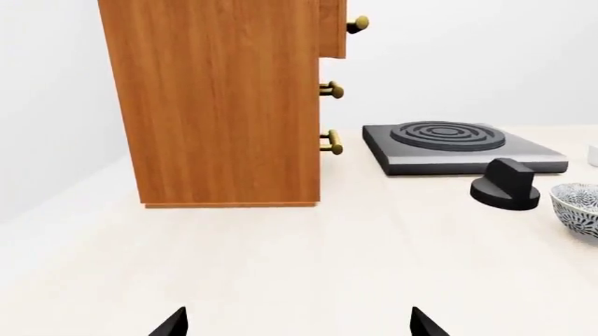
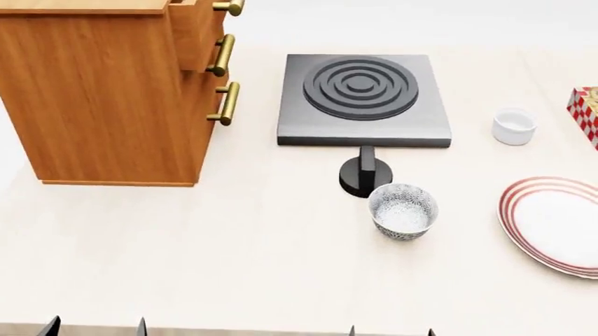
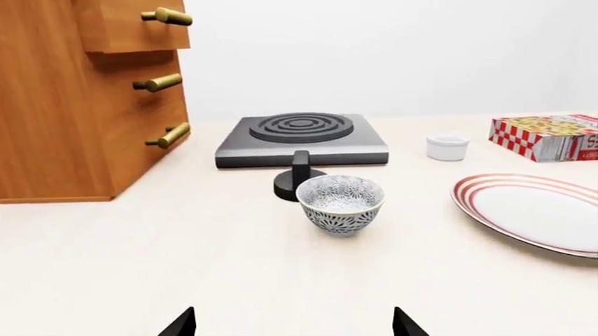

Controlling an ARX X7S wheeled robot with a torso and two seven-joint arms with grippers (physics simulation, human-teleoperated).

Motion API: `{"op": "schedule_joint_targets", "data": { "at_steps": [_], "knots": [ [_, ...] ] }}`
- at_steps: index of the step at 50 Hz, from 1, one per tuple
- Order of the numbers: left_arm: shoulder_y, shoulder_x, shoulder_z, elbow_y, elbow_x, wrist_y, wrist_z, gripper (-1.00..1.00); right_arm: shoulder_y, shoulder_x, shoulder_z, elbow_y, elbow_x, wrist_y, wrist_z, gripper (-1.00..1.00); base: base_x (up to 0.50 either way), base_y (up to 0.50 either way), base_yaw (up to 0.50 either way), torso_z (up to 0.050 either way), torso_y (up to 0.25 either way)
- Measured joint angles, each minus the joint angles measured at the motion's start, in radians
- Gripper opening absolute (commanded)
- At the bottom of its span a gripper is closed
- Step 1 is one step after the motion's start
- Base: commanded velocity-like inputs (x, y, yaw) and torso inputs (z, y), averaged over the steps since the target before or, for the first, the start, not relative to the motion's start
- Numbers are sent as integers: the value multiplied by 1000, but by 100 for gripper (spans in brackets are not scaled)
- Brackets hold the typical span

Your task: Pick the akita bowl on the wooden cabinet and place it on the plate.

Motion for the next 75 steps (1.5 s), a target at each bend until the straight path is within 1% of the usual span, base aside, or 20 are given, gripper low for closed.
{"op": "schedule_joint_targets", "data": {
  "at_steps": [5, 8, 13, 19, 32, 46, 51, 59, 66, 75],
  "knots": [
    [-1, -3, 2, -1, -3, 1, -3, 100, 2, 2, -4, 1, -3, 0, 6, 100, 0, 0, 0, 0, 0],
    [0, -7, -3, 55, -20, -70, -19, 100, -6, 6, -3, -49, 4, 26, 20, 100, 0, 0, 0, 0, 0],
    [3, -21, -11, 167, -61, -176, -24, 100, -18, 17, -2, -156, 18, 76, 42, 100, 0, 0, 0, 0, 0],
    [4, -35, -15, 275, -64, -247, -49, 100, -32, 35, 6, -300, 44, 143, 72, 100, 0, 0, 0, 0, 0],
    [18, -65, -63, 532, -125, -359, -98, 100, -51, 84, 7, -633, 66, 291, 148, 100, 0, 0, 0, 0, 0],
    [24, -99, -118, 759, -192, -449, -150, 100, -47, 130, -17, -906, 65, 410, 211, 100, 0, 0, 0, 0, 0],
    [25, -108, -132, 812, -211, -468, -165, 100, -37, 167, -45, -962, 78, 418, 255, 100, 0, 0, 0, 0, 0],
    [26, -118, -148, 868, -233, -485, -185, 100, 0, 276, -129, -1010, 118, 380, 375, 100, 119, 0, 0, 0, 0],
    [26, -125, -153, 891, -246, -490, -197, 100, 40, 366, -208, -1029, 147, 333, 473, 100, 383, 0, 0, 0, 0],
    [25, -133, -155, 906, -261, -492, -208, 100, 76, 437, -277, -1038, 166, 292, 550, 100, 458, 0, 0, 0, 0]
  ]
}}
